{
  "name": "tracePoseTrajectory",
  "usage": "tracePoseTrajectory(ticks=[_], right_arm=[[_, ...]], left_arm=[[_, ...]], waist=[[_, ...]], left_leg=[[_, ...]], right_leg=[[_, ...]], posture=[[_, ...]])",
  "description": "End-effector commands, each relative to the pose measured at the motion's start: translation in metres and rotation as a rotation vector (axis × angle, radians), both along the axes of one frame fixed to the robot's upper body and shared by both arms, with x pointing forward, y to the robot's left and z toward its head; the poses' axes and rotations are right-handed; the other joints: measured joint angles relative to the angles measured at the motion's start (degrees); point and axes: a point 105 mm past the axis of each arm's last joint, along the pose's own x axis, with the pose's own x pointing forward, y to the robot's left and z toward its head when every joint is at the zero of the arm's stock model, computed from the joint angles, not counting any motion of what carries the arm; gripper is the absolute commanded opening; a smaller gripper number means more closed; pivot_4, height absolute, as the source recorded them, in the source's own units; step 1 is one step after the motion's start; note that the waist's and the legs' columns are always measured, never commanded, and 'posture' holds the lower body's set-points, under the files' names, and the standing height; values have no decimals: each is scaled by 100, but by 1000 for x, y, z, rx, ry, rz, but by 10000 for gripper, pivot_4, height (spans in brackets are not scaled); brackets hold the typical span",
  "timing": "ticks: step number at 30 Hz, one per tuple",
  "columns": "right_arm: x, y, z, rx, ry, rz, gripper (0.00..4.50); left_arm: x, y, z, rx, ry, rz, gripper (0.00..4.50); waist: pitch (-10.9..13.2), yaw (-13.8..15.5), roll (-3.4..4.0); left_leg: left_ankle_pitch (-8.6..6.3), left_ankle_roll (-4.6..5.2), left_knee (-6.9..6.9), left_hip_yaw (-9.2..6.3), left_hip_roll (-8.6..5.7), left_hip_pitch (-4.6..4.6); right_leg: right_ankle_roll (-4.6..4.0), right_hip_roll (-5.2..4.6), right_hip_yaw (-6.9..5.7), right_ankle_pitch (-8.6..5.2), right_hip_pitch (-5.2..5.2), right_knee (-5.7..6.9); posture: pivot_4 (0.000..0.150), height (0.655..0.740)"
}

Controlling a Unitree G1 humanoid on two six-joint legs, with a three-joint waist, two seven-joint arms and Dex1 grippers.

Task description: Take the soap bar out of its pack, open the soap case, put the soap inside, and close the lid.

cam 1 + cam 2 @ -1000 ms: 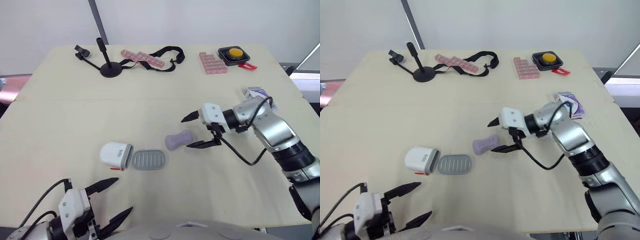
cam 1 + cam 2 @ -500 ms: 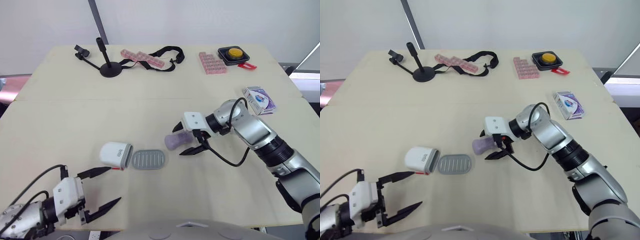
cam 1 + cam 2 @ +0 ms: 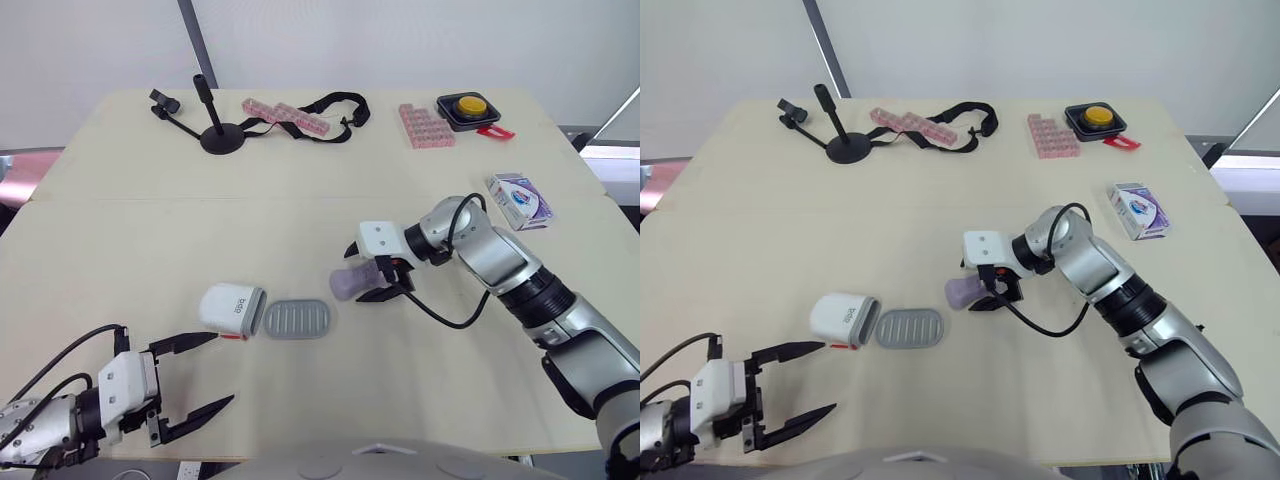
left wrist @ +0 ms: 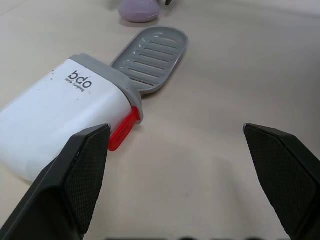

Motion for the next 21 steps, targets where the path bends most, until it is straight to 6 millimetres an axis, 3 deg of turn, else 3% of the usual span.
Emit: tracePoseTrajectory(ticks=[1,6,12,17,21], right_arm=[[2,2,5,-16,-33,27,33186],[2,0,3,-37,-41,38,17646],[-3,8,23,24,-49,63,17633],[-26,34,52,118,9,55,17633],[-42,47,51,106,43,43,17633]], left_arm=[[-3,3,-2,1,-9,9,45000],[-5,6,-9,-2,-4,22,45000],[-7,9,-15,1,6,28,45000],[0,14,-18,0,-7,59,45000],[7,12,-15,-3,-26,56,45000]], waist=[[0,-2,0],[-2,-1,-3],[-1,2,-2],[-1,4,-2],[-10,46,-17]], left_leg=[[0,0,1,0,0,0],[0,0,3,0,1,1],[0,0,5,0,2,-1],[0,0,6,3,4,-3],[2,-4,7,2,8,-2]], right_leg=[[0,0,0,0,0,0],[0,0,0,0,0,2],[0,0,0,0,-1,7],[-1,5,5,0,-13,31],[-1,5,2,0,-21,50]], posture=[[1500,7143],[1500,7143],[1500,7143],[1500,7143],[1500,7143]])
